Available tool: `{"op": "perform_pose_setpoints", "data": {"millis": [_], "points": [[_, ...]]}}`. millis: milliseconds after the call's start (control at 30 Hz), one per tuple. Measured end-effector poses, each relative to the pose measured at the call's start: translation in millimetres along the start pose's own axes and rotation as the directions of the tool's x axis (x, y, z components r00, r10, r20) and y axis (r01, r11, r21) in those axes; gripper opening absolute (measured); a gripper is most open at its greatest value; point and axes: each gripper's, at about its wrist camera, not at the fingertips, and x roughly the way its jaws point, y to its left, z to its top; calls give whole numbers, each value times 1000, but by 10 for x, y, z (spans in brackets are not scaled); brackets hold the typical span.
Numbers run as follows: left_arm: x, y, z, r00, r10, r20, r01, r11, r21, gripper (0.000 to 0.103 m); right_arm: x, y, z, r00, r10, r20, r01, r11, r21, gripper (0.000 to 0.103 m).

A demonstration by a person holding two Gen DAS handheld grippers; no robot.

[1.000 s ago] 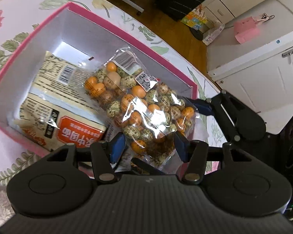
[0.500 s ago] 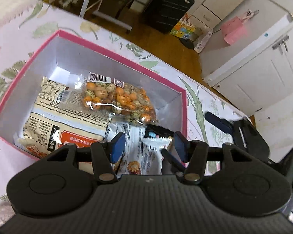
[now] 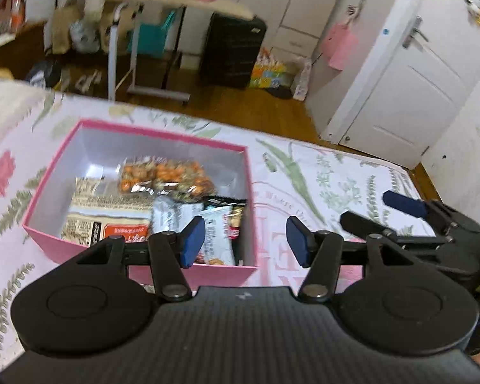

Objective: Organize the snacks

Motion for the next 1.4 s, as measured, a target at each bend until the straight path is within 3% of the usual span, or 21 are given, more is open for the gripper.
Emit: {"op": "perform_pose_setpoints", "data": {"millis": [100,267,467,600,867,1233,1400], "points": [[-200,-236,20,1000,-5,22,5,999,39,57,-247,-38,42,997,-77,18,77,997,5,94],[-441,-623,-73,998,5,65,-11,995,98,63,-460,-157,34,981,-179,-77,184,981,65,94],[-463,-809,-293,999,37,36,-38,999,32,64,-713,-278,-139,965,-232,-121,246,961,124,98],[-381,-922,-411,999,37,1,-37,996,86,64,-841,-320,-243,967,-222,-127,238,963,125,99],[-222,-956,-567,997,68,-23,-66,993,101,70,-910,-252,-334,958,-255,-130,266,961,75,102],[-257,-923,-645,984,166,60,-172,978,121,92,-909,-388,-475,939,-311,-145,327,939,105,102],[-246,-951,-718,980,184,77,-194,970,145,95,-934,-355,-537,926,-351,-139,363,929,72,102]]}}
